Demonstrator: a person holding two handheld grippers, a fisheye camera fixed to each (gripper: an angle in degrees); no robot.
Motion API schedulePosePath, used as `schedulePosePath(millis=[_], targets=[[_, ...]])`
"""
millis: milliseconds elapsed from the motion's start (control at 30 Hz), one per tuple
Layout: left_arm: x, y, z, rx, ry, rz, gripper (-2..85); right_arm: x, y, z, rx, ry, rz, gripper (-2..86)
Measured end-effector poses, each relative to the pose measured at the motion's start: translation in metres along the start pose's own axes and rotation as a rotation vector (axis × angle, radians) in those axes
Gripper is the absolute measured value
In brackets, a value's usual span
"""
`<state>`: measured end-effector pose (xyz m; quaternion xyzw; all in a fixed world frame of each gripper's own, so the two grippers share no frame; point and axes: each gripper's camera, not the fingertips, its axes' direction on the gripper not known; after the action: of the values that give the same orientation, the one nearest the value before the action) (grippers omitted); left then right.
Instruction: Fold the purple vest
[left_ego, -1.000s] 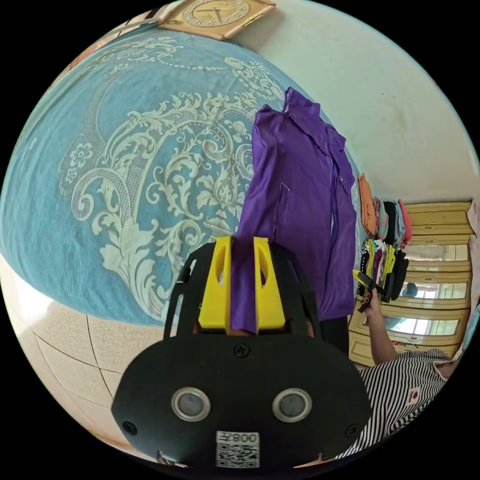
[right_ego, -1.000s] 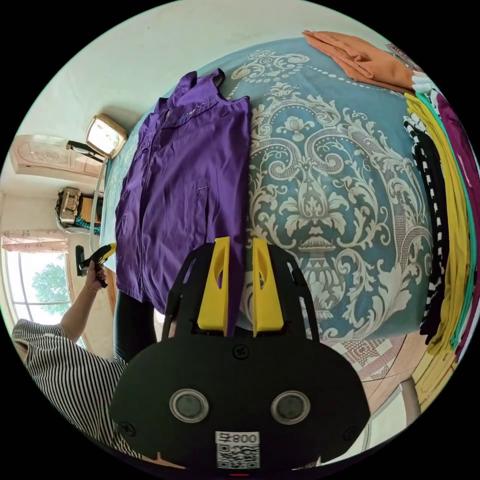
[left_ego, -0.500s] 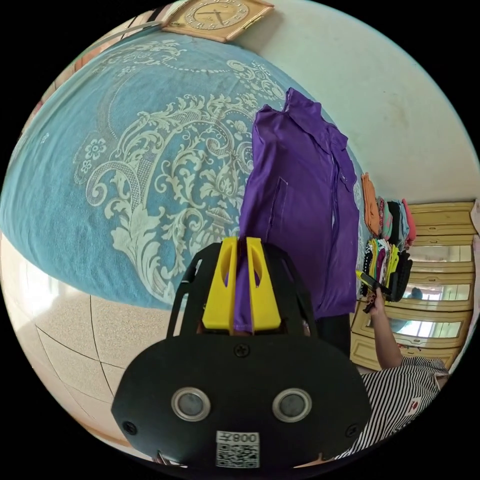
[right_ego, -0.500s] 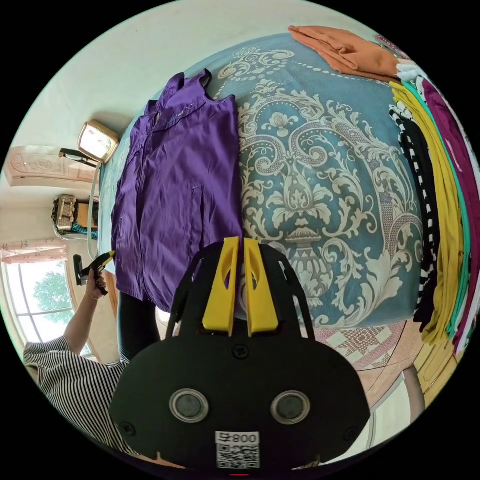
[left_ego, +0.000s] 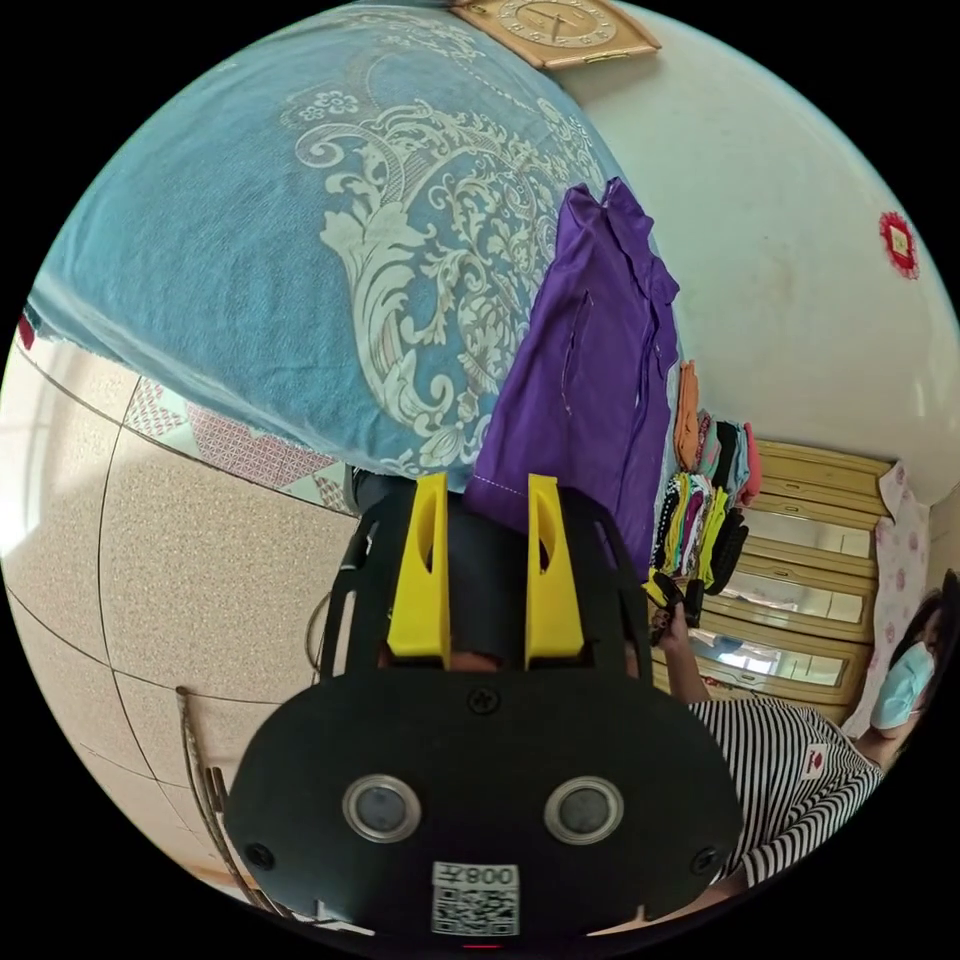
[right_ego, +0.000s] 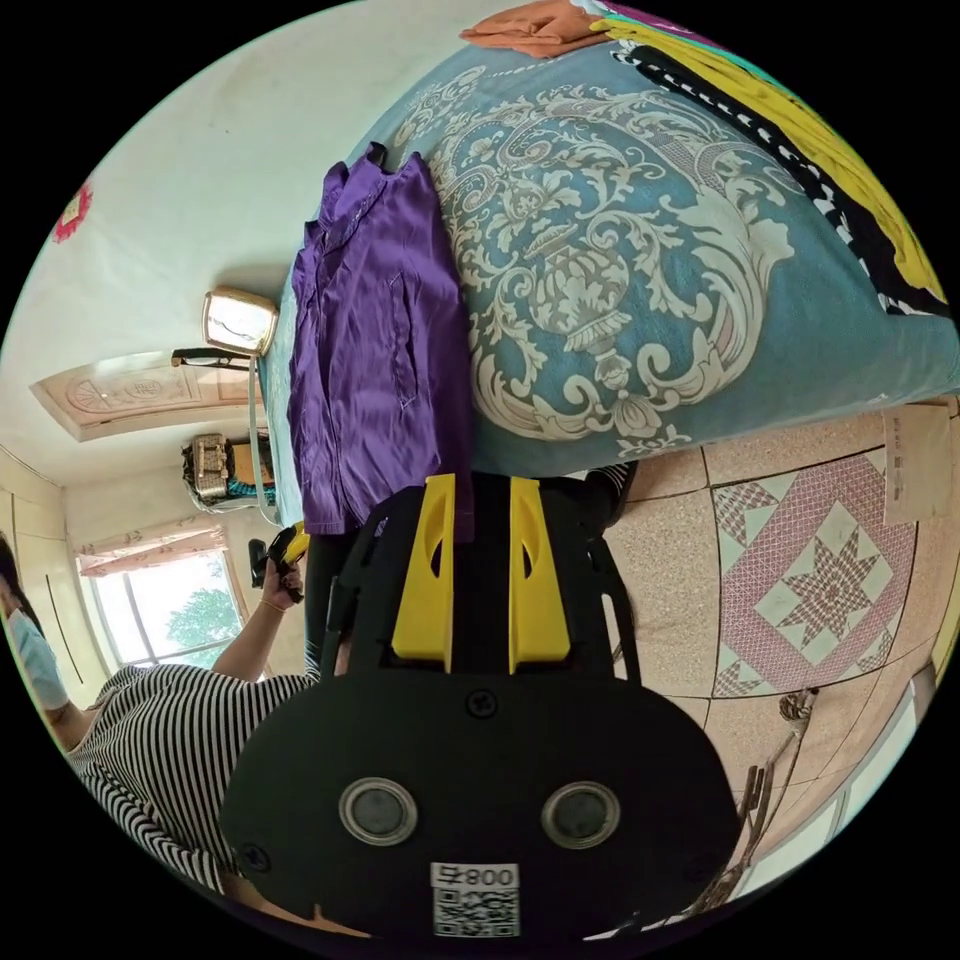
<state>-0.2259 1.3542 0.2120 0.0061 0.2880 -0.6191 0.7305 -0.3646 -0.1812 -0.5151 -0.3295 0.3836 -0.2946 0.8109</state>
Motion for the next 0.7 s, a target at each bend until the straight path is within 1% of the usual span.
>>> schedulePosePath(millis=[100,167,233,300,333,500,600,700], targets=[[-0.004,0.011,0.0,-0.001,0.034,0.01,11.8,0.006,0.014,0.003,0.01,-0.019,0.014,9.0],[-0.007,0.022,0.0,-0.004,0.058,0.015,11.8,0.013,0.027,0.002,0.029,-0.075,0.03,9.1],[-0.012,0.03,0.001,-0.009,0.06,0.007,11.7,0.017,0.037,0.001,0.038,-0.079,0.038,9.2],[-0.019,0.036,0.005,-0.016,0.1,-0.016,11.2,0.021,0.046,0.003,0.043,-0.094,0.047,9.4],[-0.023,0.041,0.006,-0.012,0.133,-0.033,10.7,0.024,0.051,0.005,0.043,-0.109,0.056,9.7],[-0.034,0.065,0.003,0.018,0.163,-0.102,7.5,0.03,0.065,0.021,0.034,-0.129,0.071,10.2],[-0.035,0.08,-0.001,0.045,0.23,-0.103,4.8,0.038,0.075,0.027,0.04,-0.194,0.099,10.2],[-0.029,0.092,-0.006,0.05,0.207,-0.08,4.4,0.041,0.091,0.024,0.075,-0.227,0.103,10.5]])
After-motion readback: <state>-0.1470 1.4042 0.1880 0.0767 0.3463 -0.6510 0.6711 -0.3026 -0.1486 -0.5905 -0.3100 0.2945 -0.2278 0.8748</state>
